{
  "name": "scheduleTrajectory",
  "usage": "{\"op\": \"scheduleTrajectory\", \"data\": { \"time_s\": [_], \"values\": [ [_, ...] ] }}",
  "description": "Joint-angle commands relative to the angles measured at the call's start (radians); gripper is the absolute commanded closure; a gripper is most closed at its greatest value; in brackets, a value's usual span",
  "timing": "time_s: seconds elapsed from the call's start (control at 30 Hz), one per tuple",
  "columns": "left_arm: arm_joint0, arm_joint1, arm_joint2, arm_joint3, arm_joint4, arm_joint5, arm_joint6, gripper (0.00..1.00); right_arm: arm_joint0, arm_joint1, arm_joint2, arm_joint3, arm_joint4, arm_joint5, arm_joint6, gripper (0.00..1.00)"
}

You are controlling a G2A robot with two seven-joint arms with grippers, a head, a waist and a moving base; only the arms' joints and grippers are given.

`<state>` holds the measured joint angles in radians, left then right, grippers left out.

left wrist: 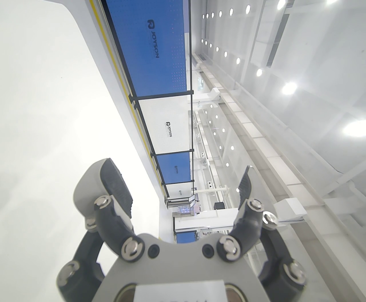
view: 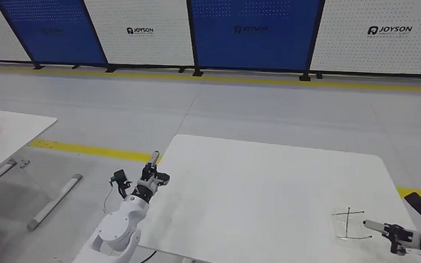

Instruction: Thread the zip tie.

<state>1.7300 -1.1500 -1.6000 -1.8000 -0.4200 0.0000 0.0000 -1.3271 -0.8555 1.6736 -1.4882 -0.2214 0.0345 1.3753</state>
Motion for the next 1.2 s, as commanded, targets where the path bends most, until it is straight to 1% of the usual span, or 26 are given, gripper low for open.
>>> {"op": "scheduleTrajectory", "data": {
  "time_s": [0.0,0.5,0.57,0.6,0.67,0.7,0.8,0.93,1.17],
  "values": [
    [0.0,0.0,0.0,0.0,0.0,0.0,0.0,0.0,0.0,0.0,0.0,0.0,0.0,0.0,0.0,0.0],
    [0.0,0.0,0.0,0.0,0.0,0.0,0.0,0.0,0.0,0.0,0.0,0.0,0.0,0.0,0.0,0.0],
    [0.0,0.0,0.0,0.0,0.0,0.0,0.0,0.0,-0.002,0.0,-0.012,0.005,0.012,-0.011,0.015,0.0],
    [0.0,0.0,0.0,0.0,0.0,0.0,0.0,0.0,0.008,0.001,-0.014,0.021,0.022,-0.004,0.015,0.0],
    [0.0,0.0,0.0,0.0,0.0,0.0,0.0,0.0,0.027,0.005,-0.024,0.032,-0.01,0.022,0.015,0.0],
    [0.0,0.0,0.0,0.0,0.0,0.0,0.0,0.0,0.04,0.007,-0.033,0.032,-0.035,0.054,0.014,0.0],
    [0.0,0.0,0.0,0.0,0.0,0.0,0.0,0.0,0.061,0.011,-0.068,0.029,-0.064,0.085,0.015,0.0],
    [0.0,0.0,0.0,0.0,0.0,0.0,0.0,0.0,0.074,0.017,-0.104,0.036,-0.065,0.079,0.015,0.0],
    [0.0,0.0,0.0,0.0,0.0,0.0,0.0,0.0,0.074,0.017,-0.104,0.036,-0.065,0.079,0.015,0.0]
  ]
}}
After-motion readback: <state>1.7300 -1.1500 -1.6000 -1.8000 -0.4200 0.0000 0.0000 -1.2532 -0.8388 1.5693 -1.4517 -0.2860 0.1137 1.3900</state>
